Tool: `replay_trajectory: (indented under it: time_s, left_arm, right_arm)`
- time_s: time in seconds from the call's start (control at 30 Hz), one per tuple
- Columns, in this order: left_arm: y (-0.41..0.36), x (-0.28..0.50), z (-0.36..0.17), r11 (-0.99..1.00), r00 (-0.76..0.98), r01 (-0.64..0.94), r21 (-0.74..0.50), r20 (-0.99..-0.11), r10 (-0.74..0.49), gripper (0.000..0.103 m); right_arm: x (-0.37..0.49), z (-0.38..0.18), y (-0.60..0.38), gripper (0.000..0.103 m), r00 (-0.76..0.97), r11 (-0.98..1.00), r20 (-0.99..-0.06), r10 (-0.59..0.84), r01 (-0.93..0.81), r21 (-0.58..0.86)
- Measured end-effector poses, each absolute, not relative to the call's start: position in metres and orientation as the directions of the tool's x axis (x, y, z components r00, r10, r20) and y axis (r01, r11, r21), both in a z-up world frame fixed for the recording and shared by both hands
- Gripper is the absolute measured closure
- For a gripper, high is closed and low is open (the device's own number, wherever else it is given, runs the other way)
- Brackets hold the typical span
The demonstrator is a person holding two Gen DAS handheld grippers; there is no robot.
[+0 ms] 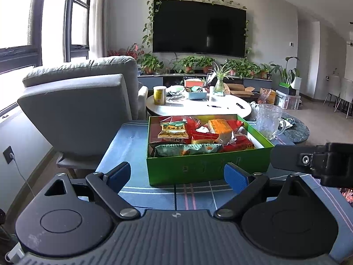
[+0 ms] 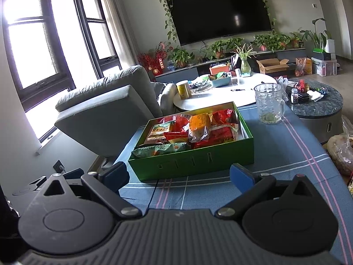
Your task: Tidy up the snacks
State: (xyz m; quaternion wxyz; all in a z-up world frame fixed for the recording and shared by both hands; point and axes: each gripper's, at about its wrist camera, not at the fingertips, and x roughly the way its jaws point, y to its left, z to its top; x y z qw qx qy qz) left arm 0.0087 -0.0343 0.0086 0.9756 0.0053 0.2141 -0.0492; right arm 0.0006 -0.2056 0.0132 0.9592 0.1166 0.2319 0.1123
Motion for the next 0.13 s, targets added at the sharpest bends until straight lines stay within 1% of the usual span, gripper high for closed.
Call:
replay_trajectory:
  time_s: [0.13]
  left_arm:
    - [-0.0345, 0.0088, 0.0079, 0.995, 0.903, 0.096, -0.008, -0.42, -0.09, 0.012]
  right_arm:
    - [0.0001, 0.013, -0.2048, 0.033, 0.867, 0.948, -0.418, 0.269, -0.161, 0.276]
